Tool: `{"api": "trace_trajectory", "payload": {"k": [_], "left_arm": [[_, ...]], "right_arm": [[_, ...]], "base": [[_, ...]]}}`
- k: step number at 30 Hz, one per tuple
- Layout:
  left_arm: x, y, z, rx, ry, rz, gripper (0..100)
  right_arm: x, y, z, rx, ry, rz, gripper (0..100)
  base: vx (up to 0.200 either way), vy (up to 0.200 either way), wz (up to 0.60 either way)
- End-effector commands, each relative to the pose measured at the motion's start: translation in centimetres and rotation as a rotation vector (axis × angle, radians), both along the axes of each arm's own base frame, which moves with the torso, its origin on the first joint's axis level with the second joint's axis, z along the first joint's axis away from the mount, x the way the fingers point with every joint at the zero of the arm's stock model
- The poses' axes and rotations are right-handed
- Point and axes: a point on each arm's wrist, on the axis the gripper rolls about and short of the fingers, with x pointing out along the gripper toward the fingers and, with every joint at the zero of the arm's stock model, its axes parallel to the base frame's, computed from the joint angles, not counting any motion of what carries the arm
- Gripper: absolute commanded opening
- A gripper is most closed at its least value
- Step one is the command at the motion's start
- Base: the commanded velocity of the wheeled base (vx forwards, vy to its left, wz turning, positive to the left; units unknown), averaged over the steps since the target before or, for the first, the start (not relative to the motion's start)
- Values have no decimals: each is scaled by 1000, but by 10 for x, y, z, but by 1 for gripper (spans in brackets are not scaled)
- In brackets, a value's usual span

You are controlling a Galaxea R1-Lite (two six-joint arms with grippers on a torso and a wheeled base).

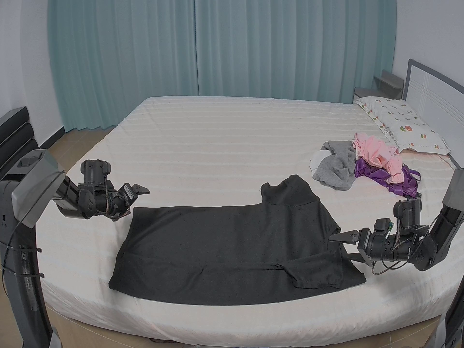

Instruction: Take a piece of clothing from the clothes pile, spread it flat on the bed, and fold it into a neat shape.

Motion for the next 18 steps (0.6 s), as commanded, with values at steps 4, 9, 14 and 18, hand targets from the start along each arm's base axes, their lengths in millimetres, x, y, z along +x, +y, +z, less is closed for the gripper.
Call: {"api": "trace_trajectory", "payload": {"k": [4,9,14,18], "left_arm": [[29,13,-42,-8,-89,85,100],[31,11,-50,-5,-119,85,100],[28,10,-51,-5,-110,82,100],[23,9,-56,-5,-91,77,100]], "right_arm": [[-4,2,-4,-1,15,8,100],[-5,2,-7,-1,24,8,100],[-4,2,-8,-2,24,7,100],[-4,2,-9,-3,29,7,100]], "base": [[0,0,0],[0,0,0],[0,0,0],[0,0,0]]}}
